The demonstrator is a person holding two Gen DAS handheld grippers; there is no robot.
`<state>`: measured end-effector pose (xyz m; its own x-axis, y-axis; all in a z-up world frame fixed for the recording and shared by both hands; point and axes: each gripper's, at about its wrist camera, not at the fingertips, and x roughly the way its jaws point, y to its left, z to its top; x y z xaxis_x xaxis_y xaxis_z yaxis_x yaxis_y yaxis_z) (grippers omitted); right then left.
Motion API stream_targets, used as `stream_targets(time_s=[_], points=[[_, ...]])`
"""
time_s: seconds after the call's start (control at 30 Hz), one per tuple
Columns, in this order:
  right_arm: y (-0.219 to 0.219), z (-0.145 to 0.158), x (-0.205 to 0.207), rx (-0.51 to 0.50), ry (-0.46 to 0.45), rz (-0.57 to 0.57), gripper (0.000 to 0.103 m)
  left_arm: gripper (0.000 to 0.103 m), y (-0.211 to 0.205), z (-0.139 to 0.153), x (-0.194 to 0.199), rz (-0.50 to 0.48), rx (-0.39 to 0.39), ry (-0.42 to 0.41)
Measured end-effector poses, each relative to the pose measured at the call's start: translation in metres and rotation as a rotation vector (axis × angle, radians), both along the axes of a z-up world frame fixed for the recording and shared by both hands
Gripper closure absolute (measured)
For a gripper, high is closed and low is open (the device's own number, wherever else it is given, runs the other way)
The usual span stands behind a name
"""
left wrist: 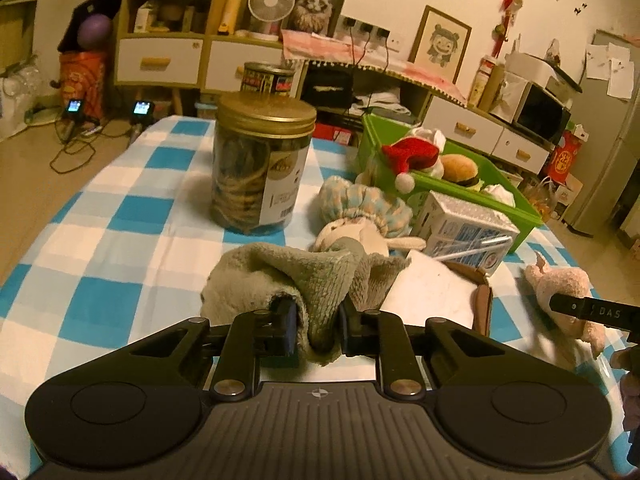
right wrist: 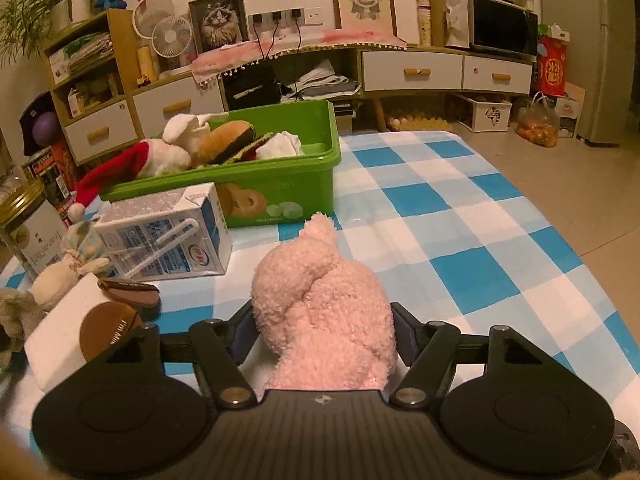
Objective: Organize soft objects
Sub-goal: 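Grasp the grey-green towel with the left tool while the right tool grasps the pink plush rabbit, then carry the towel and pink rabbit into the green bin and open both tools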
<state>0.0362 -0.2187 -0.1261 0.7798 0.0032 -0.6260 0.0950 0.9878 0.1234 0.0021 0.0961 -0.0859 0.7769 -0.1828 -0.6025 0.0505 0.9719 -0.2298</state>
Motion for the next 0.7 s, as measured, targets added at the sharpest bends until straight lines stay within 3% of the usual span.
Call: stream_targets(time_s=[0.7], points=[[0.012, 0.038, -0.008, 0.136, 0.01, 0.027, 0.054, 0.085, -0.009, 0.027, 0.007, -0.024, -0.037, -0.069]])
